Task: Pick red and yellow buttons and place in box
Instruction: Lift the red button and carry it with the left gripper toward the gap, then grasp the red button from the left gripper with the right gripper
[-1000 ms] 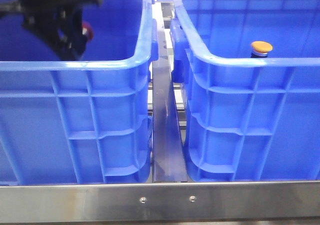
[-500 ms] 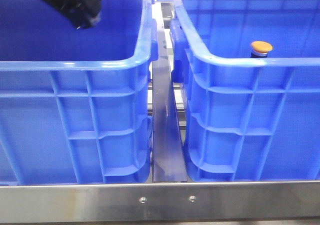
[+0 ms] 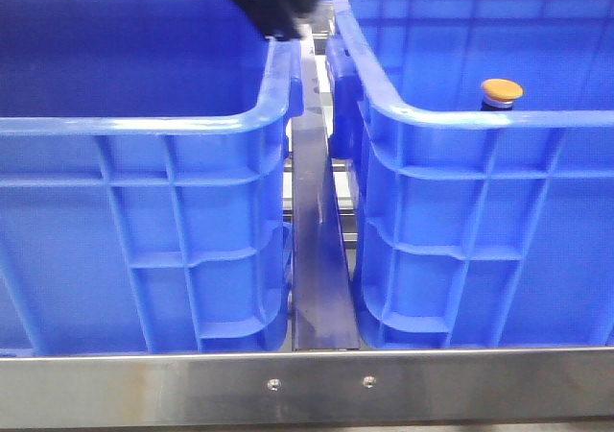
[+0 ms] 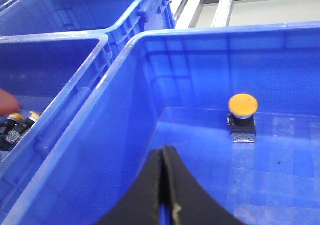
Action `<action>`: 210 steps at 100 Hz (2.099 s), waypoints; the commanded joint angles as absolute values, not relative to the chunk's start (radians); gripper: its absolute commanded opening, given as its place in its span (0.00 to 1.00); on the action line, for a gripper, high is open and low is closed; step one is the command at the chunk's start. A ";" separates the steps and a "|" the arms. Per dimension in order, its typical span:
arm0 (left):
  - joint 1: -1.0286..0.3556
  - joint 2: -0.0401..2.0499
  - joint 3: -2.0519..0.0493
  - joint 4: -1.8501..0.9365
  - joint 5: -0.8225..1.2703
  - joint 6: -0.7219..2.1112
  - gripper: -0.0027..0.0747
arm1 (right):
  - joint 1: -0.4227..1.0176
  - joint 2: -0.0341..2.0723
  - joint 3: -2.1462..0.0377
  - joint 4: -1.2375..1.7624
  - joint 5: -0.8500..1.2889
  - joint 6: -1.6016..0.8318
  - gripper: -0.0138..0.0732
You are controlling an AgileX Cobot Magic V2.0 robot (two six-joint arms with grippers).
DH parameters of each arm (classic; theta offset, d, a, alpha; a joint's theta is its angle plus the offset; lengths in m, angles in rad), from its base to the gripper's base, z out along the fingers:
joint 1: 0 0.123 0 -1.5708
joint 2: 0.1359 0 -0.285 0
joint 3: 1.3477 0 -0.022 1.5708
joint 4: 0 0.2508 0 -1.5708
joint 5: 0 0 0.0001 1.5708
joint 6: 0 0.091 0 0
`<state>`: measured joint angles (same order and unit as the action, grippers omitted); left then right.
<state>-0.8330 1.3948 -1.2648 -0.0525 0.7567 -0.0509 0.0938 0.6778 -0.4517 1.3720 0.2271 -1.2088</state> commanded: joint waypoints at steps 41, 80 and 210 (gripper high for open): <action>-0.853 1.358 -1.290 -0.070 0.693 -0.023 0.05 | 0.091 0.845 -0.681 1.398 0.488 -1.165 0.70; -0.853 1.358 -1.290 -0.070 0.690 -0.023 0.05 | 0.091 1.147 -0.911 1.521 0.880 -0.825 0.90; -0.853 1.358 -1.290 -0.106 0.695 -0.023 0.63 | -0.076 1.312 -1.006 1.520 0.998 -0.904 0.41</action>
<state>-0.8470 1.3948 -1.2610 -0.0887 0.7545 -0.0215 0.0220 1.3682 -0.9688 1.4571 0.9710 -0.8420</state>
